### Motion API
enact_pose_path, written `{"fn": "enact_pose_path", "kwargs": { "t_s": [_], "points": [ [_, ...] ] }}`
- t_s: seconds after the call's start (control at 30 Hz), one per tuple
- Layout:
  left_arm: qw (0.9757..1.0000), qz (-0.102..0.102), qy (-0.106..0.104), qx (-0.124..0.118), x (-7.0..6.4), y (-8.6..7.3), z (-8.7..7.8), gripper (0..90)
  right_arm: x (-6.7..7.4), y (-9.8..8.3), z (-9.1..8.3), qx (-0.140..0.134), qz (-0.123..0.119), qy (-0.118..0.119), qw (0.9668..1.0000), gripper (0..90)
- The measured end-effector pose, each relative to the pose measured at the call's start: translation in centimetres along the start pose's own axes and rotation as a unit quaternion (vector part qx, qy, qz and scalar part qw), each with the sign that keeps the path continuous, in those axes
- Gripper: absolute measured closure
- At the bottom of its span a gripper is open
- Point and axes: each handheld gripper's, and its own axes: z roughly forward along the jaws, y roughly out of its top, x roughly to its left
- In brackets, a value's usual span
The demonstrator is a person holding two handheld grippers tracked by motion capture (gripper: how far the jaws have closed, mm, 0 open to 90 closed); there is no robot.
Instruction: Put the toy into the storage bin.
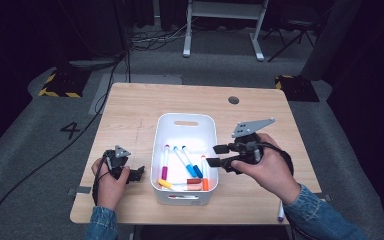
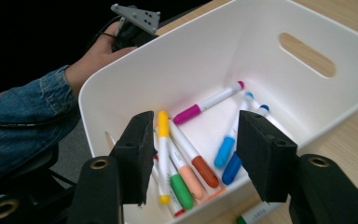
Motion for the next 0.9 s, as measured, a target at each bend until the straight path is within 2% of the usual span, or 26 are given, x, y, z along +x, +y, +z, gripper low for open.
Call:
{"fn": "enact_pose_path", "kwargs": {
  "t_s": [0.07, 0.13, 0.37, 0.67, 0.8, 0.9],
  "points": [
    [1.0, 0.0, 0.0, 0.0, 0.0, 0.0, 0.0, 0.1, -0.7, -0.6, -1.6, -0.008, 0.006, -0.017, 0.9998, 47.9],
    [1.0, 0.0, 0.001, 0.0, 0.0, 0.0, 0.0, 0.1, -1.0, -0.9, -2.4, -0.012, 0.009, -0.024, 0.9996, 47.9],
    [1.0, 0.0, 0.0, 0.0, 0.0, 0.0, 0.0, 0.1, -1.7, -2.6, -4.6, -0.015, 0.021, -0.044, 0.9987, 48.8],
    [1.0, -0.001, 0.001, 0.0, -0.1, 0.0, 0.0, 0.1, -2.4, -5.2, -6.5, -0.013, 0.041, -0.06, 0.9973, 49.4],
    [1.0, -0.001, 0.002, 0.0, -0.1, 0.0, 0.0, 0.1, -3.1, -7.2, -7.9, -0.008, 0.058, -0.085, 0.9947, 50.1],
    [1.0, -0.001, 0.003, -0.001, -0.1, 0.0, 0.0, 0.1, -3.8, -9.5, -9.3, 0.007, 0.085, -0.108, 0.9905, 51.2]
  ]
}}
